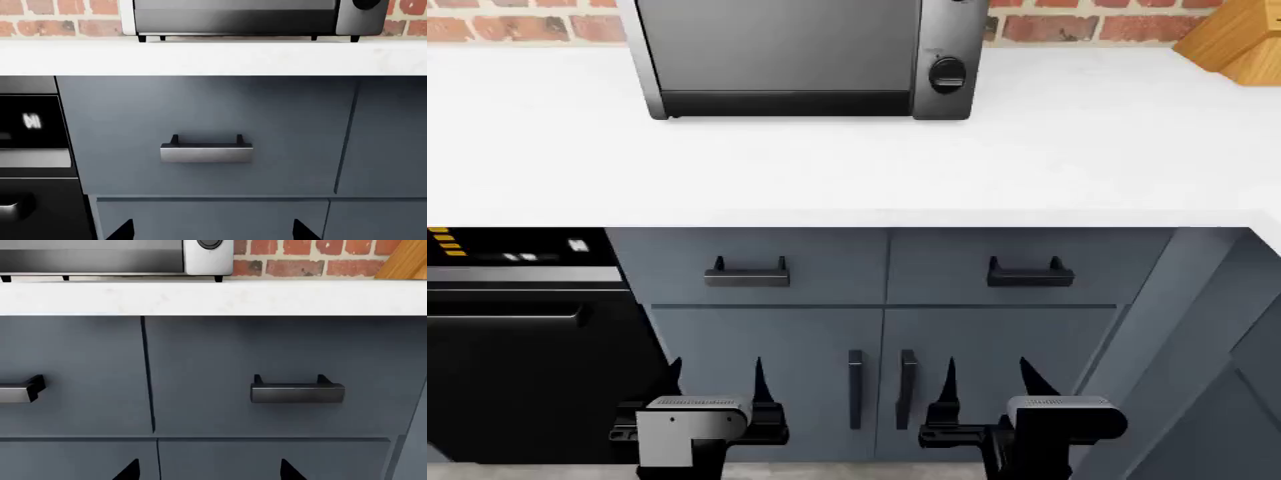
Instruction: Open the toaster oven door.
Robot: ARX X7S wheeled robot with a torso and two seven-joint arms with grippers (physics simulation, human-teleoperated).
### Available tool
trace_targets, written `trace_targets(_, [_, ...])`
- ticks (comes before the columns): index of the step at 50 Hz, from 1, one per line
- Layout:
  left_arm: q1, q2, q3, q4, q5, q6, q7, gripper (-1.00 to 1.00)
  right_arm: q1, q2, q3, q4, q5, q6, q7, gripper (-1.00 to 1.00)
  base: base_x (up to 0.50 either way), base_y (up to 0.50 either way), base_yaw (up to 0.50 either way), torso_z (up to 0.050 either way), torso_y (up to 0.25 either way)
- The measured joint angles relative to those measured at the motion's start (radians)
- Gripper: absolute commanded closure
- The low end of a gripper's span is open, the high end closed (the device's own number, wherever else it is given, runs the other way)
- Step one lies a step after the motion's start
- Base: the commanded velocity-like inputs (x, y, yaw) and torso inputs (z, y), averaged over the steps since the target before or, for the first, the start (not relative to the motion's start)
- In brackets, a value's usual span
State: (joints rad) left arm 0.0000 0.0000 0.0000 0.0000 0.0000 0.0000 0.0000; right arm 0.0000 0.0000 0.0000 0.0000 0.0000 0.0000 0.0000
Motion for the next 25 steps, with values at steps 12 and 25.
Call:
trace_targets(12, [0.001, -0.023, 0.031, 0.002, -0.029, 0.007, -0.024, -1.00, 0.003, 0.024, -0.032, 0.010, 0.018, -0.002, 0.030, -1.00, 0.00, 0.00, 0.00, 0.000, 0.000])
trace_targets(25, [0.003, -0.049, 0.062, 0.010, -0.071, 0.012, -0.044, -1.00, 0.005, 0.050, -0.068, 0.013, 0.037, -0.003, 0.061, -1.00, 0.00, 0.00, 0.00, 0.040, 0.000])
